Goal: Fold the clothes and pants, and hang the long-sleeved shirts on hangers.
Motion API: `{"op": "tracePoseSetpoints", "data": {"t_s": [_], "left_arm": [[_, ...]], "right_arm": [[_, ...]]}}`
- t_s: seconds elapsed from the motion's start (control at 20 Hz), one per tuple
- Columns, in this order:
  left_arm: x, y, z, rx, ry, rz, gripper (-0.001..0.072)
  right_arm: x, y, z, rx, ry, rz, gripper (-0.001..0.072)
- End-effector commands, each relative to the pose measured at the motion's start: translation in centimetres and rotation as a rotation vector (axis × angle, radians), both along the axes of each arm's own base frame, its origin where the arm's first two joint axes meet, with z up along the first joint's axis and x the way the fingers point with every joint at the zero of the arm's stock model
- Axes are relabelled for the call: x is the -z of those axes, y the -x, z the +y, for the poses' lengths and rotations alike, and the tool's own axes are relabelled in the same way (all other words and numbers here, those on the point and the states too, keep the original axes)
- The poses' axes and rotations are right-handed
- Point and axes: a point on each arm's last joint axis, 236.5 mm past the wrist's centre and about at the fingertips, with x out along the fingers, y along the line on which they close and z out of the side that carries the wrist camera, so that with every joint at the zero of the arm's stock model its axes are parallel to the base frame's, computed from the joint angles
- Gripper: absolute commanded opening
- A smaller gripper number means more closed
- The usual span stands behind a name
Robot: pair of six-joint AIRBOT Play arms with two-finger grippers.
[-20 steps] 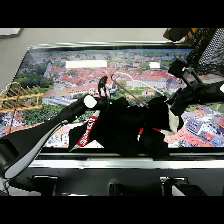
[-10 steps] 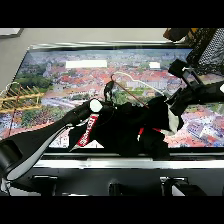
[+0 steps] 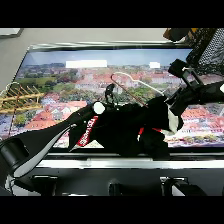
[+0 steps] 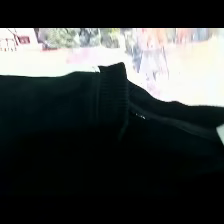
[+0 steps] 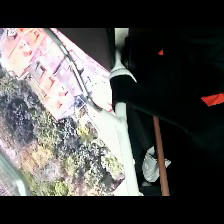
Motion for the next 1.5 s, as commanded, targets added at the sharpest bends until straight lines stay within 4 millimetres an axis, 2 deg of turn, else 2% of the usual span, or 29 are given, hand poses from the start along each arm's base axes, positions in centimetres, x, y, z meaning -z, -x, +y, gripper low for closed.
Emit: {"op": "tracePoseSetpoints", "data": {"t_s": [0.0, 0.15, 0.3, 0.45, 0.55, 0.65, 0.85, 1.3, 1.45], "left_arm": [[0.0, -0.7, 0.0, -0.034, 0.012, -0.001, 0.0033], [-0.4, -1.0, 0.3, -0.04, 0.014, -0.005, 0.0032], [-1.9, -1.9, 1.8, -0.048, 0.016, -0.022, 0.0031], [-3.5, -2.0, 4.6, -0.038, -0.017, -0.038, 0.003], [-3.8, -2.1, 7.0, -0.081, -0.026, -0.025, 0.003], [-3.8, -2.4, 8.6, -0.098, -0.035, -0.025, 0.003], [-5.3, -3.9, 8.9, -0.123, -0.016, -0.072, 0.003], [-9.5, -7.8, 9.3, -0.196, 0.035, -0.225, 0.003], [-10.8, -9.2, 10.1, -0.21, 0.036, -0.271, 0.003]], "right_arm": [[0.0, 0.0, 0.0, -0.001, 0.0, -0.001, 0.0045], [0.0, 0.1, 0.0, -0.001, 0.001, 0.001, 0.0045], [0.1, 0.2, 0.0, 0.001, 0.0, 0.011, 0.0045], [0.2, 0.4, -0.2, 0.04, -0.01, 0.033, 0.0044], [0.6, 1.1, -0.2, 0.034, -0.008, 0.066, 0.0044], [1.0, 2.0, -0.2, 0.047, -0.011, 0.111, 0.0044], [1.4, 3.0, -0.2, 0.058, -0.018, 0.166, 0.0044], [1.7, 2.2, -0.2, 0.081, -0.03, 0.163, 0.0043], [1.9, 2.0, -0.2, 0.083, -0.028, 0.166, 0.0043]]}}
